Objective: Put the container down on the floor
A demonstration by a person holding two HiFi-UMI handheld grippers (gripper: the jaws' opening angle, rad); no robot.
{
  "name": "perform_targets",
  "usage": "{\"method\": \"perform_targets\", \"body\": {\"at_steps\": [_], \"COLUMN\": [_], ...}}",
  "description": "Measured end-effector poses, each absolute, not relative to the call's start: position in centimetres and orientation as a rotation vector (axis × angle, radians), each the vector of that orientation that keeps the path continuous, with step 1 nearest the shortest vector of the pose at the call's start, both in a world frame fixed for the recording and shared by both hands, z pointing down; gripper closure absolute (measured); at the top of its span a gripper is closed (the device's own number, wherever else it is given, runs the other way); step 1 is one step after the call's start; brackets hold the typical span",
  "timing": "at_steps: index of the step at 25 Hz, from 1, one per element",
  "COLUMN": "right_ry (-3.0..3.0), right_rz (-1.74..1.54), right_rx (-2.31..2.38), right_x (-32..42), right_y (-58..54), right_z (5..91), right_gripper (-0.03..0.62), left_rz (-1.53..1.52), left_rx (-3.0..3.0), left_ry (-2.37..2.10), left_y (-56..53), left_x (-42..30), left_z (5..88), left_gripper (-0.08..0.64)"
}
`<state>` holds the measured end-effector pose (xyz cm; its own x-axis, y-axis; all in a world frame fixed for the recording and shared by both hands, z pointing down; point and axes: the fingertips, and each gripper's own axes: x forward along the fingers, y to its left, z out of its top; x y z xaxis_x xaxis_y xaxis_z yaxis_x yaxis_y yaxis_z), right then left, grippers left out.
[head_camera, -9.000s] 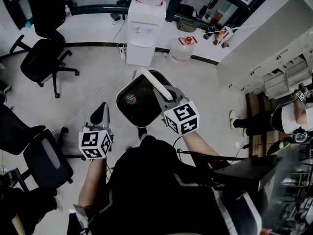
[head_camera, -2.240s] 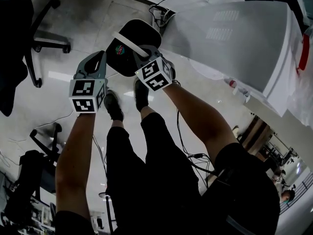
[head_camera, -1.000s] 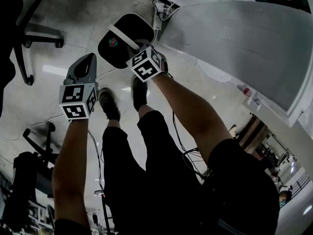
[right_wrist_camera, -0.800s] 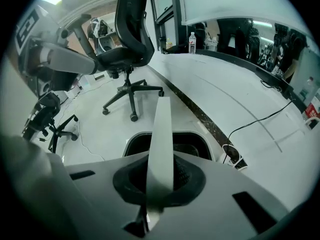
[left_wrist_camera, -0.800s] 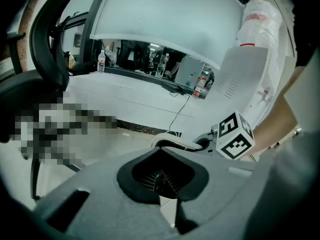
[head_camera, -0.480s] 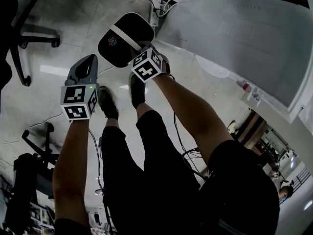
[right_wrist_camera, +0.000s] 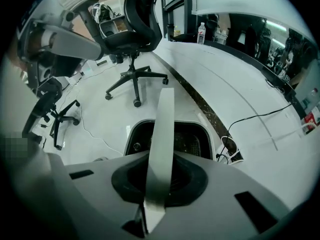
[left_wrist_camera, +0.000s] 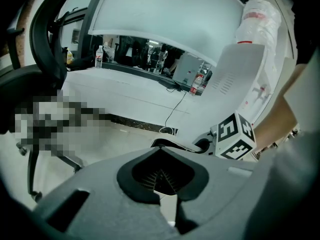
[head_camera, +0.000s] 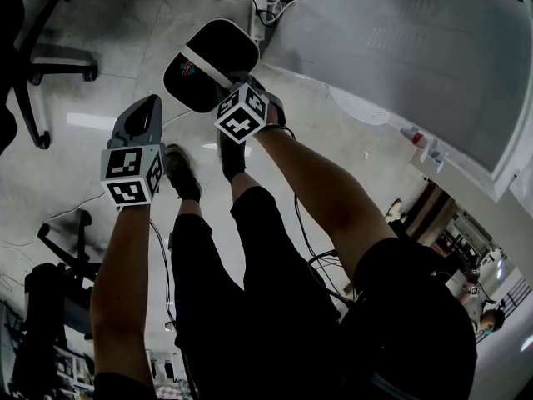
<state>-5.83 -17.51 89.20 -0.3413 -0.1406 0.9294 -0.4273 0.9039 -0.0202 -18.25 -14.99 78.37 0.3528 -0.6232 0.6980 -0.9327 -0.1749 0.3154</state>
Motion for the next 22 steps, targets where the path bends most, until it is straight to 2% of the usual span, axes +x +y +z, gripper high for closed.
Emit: {"method": "perform_targets", "body": {"at_steps": [6, 9, 19, 22], "right_ry": [-1.921, -1.937, -1.932, -1.903], "right_rz": [0.316, 0.323, 0.357, 0.344], "right_rx": [0.452, 0.475, 0.416, 0.424], "right_x": [-5.6, -5.5, -5.3, -4.6], "right_y": [-18.7, -19.4, -18.9, -18.8], "right_z": [88.6, 87.8, 87.8, 88.0], "right_gripper": [0.578, 0.532, 0.529, 0.465], "left_rz": [0.545, 0.547, 0.554, 0.554], "left_rx": [1.890, 1.887, 1.894, 1.896], "left_ry": [-1.355, -1.359, -1.344, -1.351], "left_y": [-14.3, -14.0, -14.0, -14.3], "left_x": [-18.3, -18.4, -17.4, -17.3], "left_z": [78.4, 78.4, 77.9, 77.4], "left_gripper": [0.549, 0.549, 0.549, 0.549]}}
